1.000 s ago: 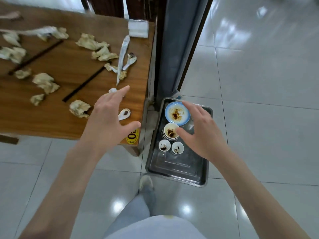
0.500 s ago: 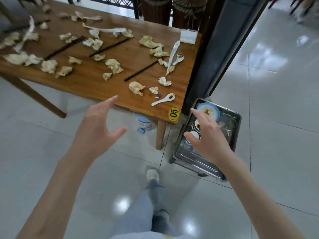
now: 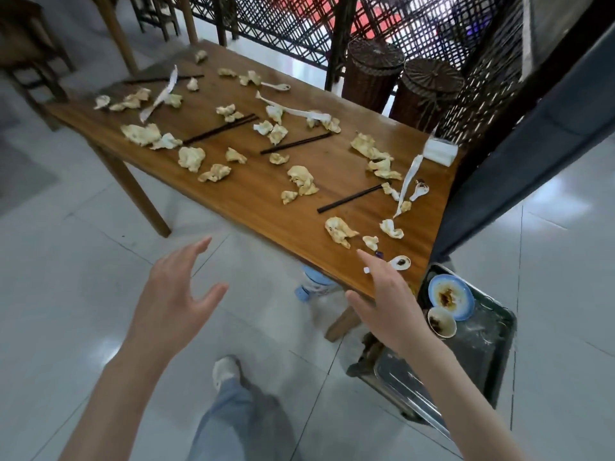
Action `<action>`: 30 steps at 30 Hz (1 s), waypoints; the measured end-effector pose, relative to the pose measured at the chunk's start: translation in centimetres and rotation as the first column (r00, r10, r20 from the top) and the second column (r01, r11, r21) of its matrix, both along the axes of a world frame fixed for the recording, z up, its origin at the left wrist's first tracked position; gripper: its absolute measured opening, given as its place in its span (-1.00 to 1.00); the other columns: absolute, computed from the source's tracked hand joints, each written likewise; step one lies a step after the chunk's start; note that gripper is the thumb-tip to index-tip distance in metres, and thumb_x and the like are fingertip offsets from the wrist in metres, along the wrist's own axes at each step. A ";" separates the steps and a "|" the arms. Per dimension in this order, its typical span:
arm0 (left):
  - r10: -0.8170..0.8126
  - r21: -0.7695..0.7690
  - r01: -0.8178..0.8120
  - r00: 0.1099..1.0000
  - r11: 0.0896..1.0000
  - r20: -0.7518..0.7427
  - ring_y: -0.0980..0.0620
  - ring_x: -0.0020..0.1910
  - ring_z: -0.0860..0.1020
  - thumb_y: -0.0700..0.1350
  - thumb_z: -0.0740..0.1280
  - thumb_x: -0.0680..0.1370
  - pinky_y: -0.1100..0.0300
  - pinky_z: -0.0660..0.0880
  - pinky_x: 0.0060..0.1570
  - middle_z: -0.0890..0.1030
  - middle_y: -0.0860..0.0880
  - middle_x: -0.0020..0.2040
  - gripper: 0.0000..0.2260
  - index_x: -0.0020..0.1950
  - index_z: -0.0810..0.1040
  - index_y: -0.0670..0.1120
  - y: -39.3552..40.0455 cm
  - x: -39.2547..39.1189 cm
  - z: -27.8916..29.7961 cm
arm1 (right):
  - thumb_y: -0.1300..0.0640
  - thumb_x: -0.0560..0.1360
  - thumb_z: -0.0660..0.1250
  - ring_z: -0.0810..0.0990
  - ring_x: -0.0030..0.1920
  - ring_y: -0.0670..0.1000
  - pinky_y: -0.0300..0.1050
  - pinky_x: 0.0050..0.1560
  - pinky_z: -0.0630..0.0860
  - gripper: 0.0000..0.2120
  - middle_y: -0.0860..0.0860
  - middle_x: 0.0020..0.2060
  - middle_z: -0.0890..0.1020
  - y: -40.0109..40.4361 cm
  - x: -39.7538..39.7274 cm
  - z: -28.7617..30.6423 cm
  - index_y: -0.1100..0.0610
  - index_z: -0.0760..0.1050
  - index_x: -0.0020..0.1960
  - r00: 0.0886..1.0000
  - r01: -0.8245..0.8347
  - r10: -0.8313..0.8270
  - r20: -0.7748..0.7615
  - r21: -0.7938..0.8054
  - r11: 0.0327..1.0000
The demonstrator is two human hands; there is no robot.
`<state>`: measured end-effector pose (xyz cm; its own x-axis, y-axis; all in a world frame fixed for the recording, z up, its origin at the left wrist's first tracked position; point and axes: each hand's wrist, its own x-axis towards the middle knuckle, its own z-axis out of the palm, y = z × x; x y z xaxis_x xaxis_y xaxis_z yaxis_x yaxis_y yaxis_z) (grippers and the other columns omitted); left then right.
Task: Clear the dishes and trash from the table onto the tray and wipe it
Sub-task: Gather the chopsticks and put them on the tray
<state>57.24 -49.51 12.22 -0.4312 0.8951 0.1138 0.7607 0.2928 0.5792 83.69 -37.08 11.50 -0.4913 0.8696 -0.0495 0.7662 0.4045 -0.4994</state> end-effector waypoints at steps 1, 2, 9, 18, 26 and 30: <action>0.017 0.001 -0.017 1.000 1.000 0.005 -0.09 0.24 0.42 -0.10 0.48 0.40 0.08 0.29 0.20 0.51 -0.03 0.24 -0.41 0.39 0.37 -0.02 0.7 -1.7 -0.1 | 0.02 0.50 0.33 0.26 0.39 -0.05 -0.22 0.31 0.21 -0.35 -0.06 0.40 0.31 1.1 -1.9 0.0 0.03 0.12 0.49 1.000 0.002 -0.002 0.002 -0.002 1.000; 0.029 -0.001 -0.029 1.000 1.000 0.008 -0.09 0.24 0.42 -0.09 0.48 0.40 0.08 0.29 0.20 0.51 -0.02 0.25 -0.42 0.39 0.37 -0.01 1.5 -3.3 -0.1 | 0.01 0.49 0.34 0.26 0.39 -0.05 -0.22 0.30 0.21 -0.34 -0.07 0.41 0.31 2.1 -3.7 -0.1 0.02 0.11 0.49 1.000 0.009 -0.009 0.005 -0.007 1.000; 0.067 -0.006 -0.067 0.998 0.998 -0.015 -0.04 0.25 0.41 -0.05 0.42 0.45 0.04 0.34 0.20 0.50 -0.01 0.26 -0.49 0.37 0.38 0.02 7.0 -15.4 0.1 | -0.02 0.48 0.35 0.32 0.37 -0.01 -0.13 0.29 0.30 -0.35 -0.05 0.38 0.36 8.2 -16.5 -0.4 0.01 0.15 0.48 0.999 0.040 -0.042 0.033 0.054 0.998; 0.067 -0.027 -0.070 0.995 0.997 -0.073 0.10 0.11 0.38 -0.02 0.41 0.46 0.19 0.30 0.08 0.53 0.02 0.16 -0.51 0.37 0.39 0.02 13.4 -28.8 -1.4 | -0.03 0.49 0.33 0.38 0.31 -0.05 -0.28 0.09 0.30 -0.39 -0.09 0.35 0.39 14.8 -31.7 -2.1 -0.06 0.16 0.46 1.000 -0.005 0.005 0.008 0.034 0.999; 0.034 -0.020 -0.036 0.997 0.999 -0.070 0.00 0.21 0.42 -0.06 0.40 0.48 0.16 0.34 0.11 0.52 0.00 0.22 -0.58 0.32 0.45 0.00 23.1 -39.3 -3.5 | -0.04 0.51 0.30 0.33 0.36 -0.02 -0.13 0.23 0.40 -0.42 -0.06 0.38 0.36 23.3 -43.0 -4.9 -0.02 0.17 0.46 0.999 -0.036 0.037 0.015 -0.038 0.999; 0.022 -0.050 -0.024 0.999 0.998 -0.046 0.04 0.18 0.42 -0.09 0.39 0.49 0.22 0.35 0.10 0.53 0.01 0.19 -0.63 0.29 0.47 0.00 29.0 -44.2 -4.8 | -0.03 0.51 0.29 0.36 0.33 -0.01 -0.14 0.16 0.44 -0.42 -0.05 0.37 0.37 28.9 -48.3 -6.5 -0.02 0.17 0.46 0.999 0.003 0.000 0.045 -0.060 0.998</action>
<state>13.02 -20.48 7.41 -0.4472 0.8900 0.0887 0.7789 0.3388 0.5278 35.42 -8.16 4.99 -0.4863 0.8650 -0.1239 0.7891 0.3738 -0.4874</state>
